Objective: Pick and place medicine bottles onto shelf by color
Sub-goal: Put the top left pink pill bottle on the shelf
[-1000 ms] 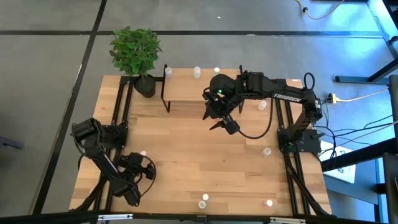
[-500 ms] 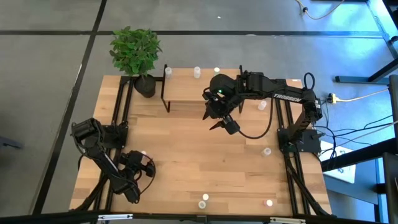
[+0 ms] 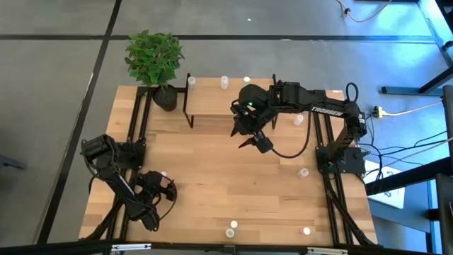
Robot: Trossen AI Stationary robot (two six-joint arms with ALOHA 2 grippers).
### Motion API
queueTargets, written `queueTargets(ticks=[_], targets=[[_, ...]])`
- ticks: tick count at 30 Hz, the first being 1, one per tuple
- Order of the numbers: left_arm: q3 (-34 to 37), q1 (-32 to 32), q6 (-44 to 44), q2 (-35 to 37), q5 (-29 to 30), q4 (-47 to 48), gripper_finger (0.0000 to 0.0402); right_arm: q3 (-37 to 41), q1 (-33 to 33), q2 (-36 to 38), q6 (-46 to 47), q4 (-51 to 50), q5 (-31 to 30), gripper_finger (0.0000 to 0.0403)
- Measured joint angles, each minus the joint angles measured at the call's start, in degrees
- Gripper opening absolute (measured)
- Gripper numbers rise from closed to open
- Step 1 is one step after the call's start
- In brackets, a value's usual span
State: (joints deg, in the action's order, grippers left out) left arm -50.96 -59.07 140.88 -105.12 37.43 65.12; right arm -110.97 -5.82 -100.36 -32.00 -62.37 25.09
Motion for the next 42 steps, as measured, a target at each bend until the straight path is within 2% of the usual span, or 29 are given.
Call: queueTargets(ticks=[14, 42], targets=[[0.0, 0.0, -0.1, 0.0, 0.9, -0.9, 0.0325, 0.0, 0.0, 0.0, 0.0, 0.0, 0.0, 0.0236], [0.0, 0.1, -0.1, 0.0, 1.1, 0.0, 0.0203, 0.0, 0.0, 0.0, 0.0, 0.0, 0.0, 0.0236]])
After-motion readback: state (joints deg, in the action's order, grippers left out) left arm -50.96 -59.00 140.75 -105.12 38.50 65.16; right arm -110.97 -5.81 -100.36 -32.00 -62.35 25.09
